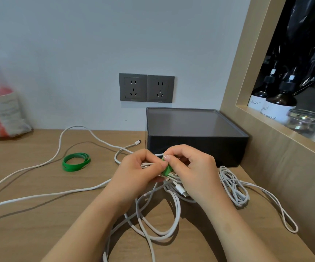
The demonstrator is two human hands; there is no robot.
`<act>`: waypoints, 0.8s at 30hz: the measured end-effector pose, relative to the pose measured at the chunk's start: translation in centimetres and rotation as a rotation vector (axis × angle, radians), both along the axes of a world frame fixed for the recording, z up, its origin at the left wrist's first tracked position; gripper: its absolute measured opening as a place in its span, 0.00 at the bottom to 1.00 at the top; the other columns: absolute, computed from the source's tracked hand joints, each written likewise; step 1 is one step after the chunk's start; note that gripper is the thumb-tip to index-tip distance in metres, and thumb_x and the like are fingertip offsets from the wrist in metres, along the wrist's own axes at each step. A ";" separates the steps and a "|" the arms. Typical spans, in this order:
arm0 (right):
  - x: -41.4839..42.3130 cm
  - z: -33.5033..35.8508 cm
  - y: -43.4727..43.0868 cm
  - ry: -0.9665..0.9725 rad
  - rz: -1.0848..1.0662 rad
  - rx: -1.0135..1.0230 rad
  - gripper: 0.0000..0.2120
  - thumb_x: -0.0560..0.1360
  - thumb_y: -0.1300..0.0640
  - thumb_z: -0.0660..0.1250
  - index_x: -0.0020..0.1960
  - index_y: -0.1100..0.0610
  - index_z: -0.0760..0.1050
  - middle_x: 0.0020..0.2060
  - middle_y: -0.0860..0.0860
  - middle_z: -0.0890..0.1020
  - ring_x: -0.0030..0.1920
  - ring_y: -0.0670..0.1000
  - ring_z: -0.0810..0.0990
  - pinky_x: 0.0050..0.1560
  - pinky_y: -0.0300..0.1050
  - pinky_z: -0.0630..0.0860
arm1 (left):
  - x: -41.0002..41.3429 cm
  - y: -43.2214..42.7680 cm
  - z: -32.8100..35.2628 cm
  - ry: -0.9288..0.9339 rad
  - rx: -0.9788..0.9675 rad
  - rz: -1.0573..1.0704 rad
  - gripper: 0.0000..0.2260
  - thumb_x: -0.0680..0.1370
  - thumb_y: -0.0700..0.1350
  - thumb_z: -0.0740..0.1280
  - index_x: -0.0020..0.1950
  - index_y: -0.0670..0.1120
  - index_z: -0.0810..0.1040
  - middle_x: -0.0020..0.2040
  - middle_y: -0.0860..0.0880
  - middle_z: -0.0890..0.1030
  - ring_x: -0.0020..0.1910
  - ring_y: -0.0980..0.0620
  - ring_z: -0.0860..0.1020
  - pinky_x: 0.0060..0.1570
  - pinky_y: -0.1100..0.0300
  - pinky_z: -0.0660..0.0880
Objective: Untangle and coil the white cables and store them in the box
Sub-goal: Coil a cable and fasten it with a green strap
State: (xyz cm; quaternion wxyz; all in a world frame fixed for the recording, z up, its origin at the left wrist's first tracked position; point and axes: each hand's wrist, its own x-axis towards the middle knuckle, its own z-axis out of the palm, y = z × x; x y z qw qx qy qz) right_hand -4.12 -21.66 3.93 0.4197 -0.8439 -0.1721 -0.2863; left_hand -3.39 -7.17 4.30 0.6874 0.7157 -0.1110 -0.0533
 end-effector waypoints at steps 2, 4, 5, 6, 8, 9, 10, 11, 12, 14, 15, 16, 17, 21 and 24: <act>0.1 -0.3 0.1 -0.051 -0.019 -0.026 0.06 0.74 0.58 0.69 0.48 0.50 0.81 0.38 0.32 0.75 0.45 0.40 0.78 0.43 0.27 0.74 | 0.2 0.1 -0.1 0.038 -0.069 -0.018 0.02 0.73 0.40 0.70 0.41 0.42 0.79 0.41 0.42 0.84 0.41 0.47 0.84 0.43 0.57 0.79; 0.1 -0.4 0.0 -0.070 -0.005 -0.033 0.06 0.74 0.59 0.69 0.48 0.51 0.82 0.39 0.32 0.75 0.45 0.40 0.79 0.44 0.29 0.75 | 0.3 0.2 -0.1 0.054 -0.091 -0.032 0.02 0.72 0.39 0.71 0.38 0.43 0.80 0.41 0.42 0.84 0.41 0.45 0.84 0.44 0.55 0.79; 0.1 -0.4 0.0 -0.062 0.012 -0.027 0.06 0.74 0.59 0.69 0.48 0.50 0.82 0.39 0.31 0.75 0.46 0.40 0.79 0.45 0.29 0.75 | 0.3 0.3 -0.1 0.054 -0.090 -0.036 0.03 0.71 0.38 0.71 0.38 0.43 0.80 0.40 0.42 0.84 0.40 0.45 0.83 0.44 0.54 0.79; 0.1 -0.3 -0.1 -0.052 0.032 -0.017 0.07 0.74 0.59 0.69 0.48 0.50 0.82 0.39 0.31 0.76 0.47 0.40 0.79 0.46 0.29 0.75 | 0.2 0.3 -0.1 0.049 -0.087 -0.035 0.03 0.71 0.38 0.71 0.37 0.43 0.80 0.40 0.42 0.84 0.41 0.45 0.83 0.45 0.54 0.80; 0.0 -0.2 -0.1 -0.013 0.069 0.021 0.08 0.74 0.60 0.68 0.47 0.47 0.80 0.39 0.32 0.77 0.48 0.38 0.78 0.45 0.28 0.75 | 0.2 0.3 -0.1 0.019 -0.081 -0.020 0.04 0.71 0.37 0.71 0.37 0.43 0.80 0.41 0.41 0.84 0.42 0.43 0.83 0.46 0.53 0.80; 0.0 -0.1 0.0 0.016 0.081 0.048 0.09 0.74 0.60 0.68 0.46 0.45 0.79 0.39 0.33 0.77 0.49 0.37 0.77 0.45 0.26 0.74 | 0.1 0.3 -0.1 0.002 -0.077 -0.005 0.03 0.72 0.38 0.71 0.38 0.44 0.80 0.41 0.40 0.83 0.43 0.43 0.83 0.47 0.52 0.80; 0.1 0.0 0.2 0.045 0.086 0.078 0.10 0.75 0.59 0.67 0.47 0.44 0.78 0.40 0.33 0.78 0.49 0.35 0.77 0.44 0.25 0.73 | 0.1 0.3 -0.1 -0.011 -0.078 0.012 0.03 0.72 0.38 0.71 0.38 0.44 0.81 0.41 0.41 0.83 0.43 0.43 0.83 0.47 0.52 0.80; 0.1 0.0 0.3 0.077 0.083 0.118 0.10 0.76 0.58 0.66 0.48 0.42 0.76 0.41 0.33 0.78 0.49 0.35 0.77 0.45 0.25 0.73 | 0.2 0.3 -0.2 -0.016 -0.088 0.031 0.03 0.72 0.38 0.71 0.38 0.44 0.81 0.41 0.41 0.83 0.42 0.43 0.83 0.47 0.52 0.79; 0.2 0.0 0.5 0.108 0.070 0.172 0.11 0.76 0.58 0.64 0.49 0.41 0.75 0.42 0.34 0.78 0.49 0.35 0.77 0.45 0.25 0.73 | 0.2 0.2 -0.2 -0.009 -0.110 0.056 0.04 0.72 0.38 0.71 0.37 0.44 0.81 0.40 0.42 0.84 0.41 0.44 0.83 0.45 0.54 0.79; 0.3 0.1 0.8 0.157 0.039 0.292 0.11 0.77 0.58 0.64 0.47 0.40 0.72 0.42 0.36 0.78 0.48 0.35 0.77 0.44 0.26 0.74 | 0.4 0.2 -0.3 0.030 -0.173 0.123 0.05 0.72 0.38 0.71 0.35 0.45 0.81 0.38 0.44 0.83 0.39 0.47 0.82 0.42 0.56 0.78; 0.3 0.1 0.8 0.160 0.021 0.313 0.11 0.76 0.58 0.65 0.46 0.41 0.72 0.41 0.38 0.78 0.47 0.34 0.77 0.43 0.26 0.74 | 0.5 0.2 -0.3 0.046 -0.195 0.154 0.05 0.72 0.39 0.71 0.36 0.45 0.81 0.38 0.45 0.83 0.38 0.47 0.82 0.41 0.56 0.77; 0.4 0.0 0.9 0.161 0.005 0.298 0.10 0.76 0.58 0.65 0.44 0.42 0.72 0.40 0.39 0.78 0.46 0.34 0.76 0.42 0.25 0.73 | 0.5 0.2 -0.3 0.051 -0.198 0.176 0.04 0.72 0.39 0.71 0.37 0.44 0.81 0.38 0.45 0.83 0.39 0.47 0.82 0.42 0.55 0.78; 0.4 0.0 0.9 0.178 -0.006 0.272 0.10 0.75 0.58 0.66 0.43 0.43 0.73 0.39 0.40 0.78 0.45 0.34 0.76 0.41 0.24 0.73 | 0.5 0.2 -0.3 0.045 -0.191 0.193 0.03 0.72 0.40 0.71 0.39 0.44 0.81 0.39 0.44 0.83 0.41 0.45 0.82 0.45 0.52 0.79; 0.6 -0.1 0.9 0.312 -0.004 0.243 0.07 0.75 0.57 0.66 0.42 0.46 0.75 0.39 0.43 0.79 0.42 0.36 0.76 0.37 0.24 0.72 | 0.3 -0.1 -0.4 -0.025 -0.137 0.256 0.03 0.73 0.41 0.71 0.40 0.44 0.80 0.40 0.44 0.84 0.44 0.43 0.83 0.49 0.48 0.80; 0.6 0.1 0.9 0.414 0.030 0.299 0.06 0.76 0.58 0.66 0.44 0.47 0.76 0.39 0.44 0.80 0.40 0.39 0.79 0.35 0.27 0.74 | 0.2 -0.3 -0.5 -0.042 -0.106 0.275 0.03 0.73 0.42 0.71 0.41 0.44 0.79 0.41 0.43 0.83 0.43 0.44 0.83 0.48 0.47 0.80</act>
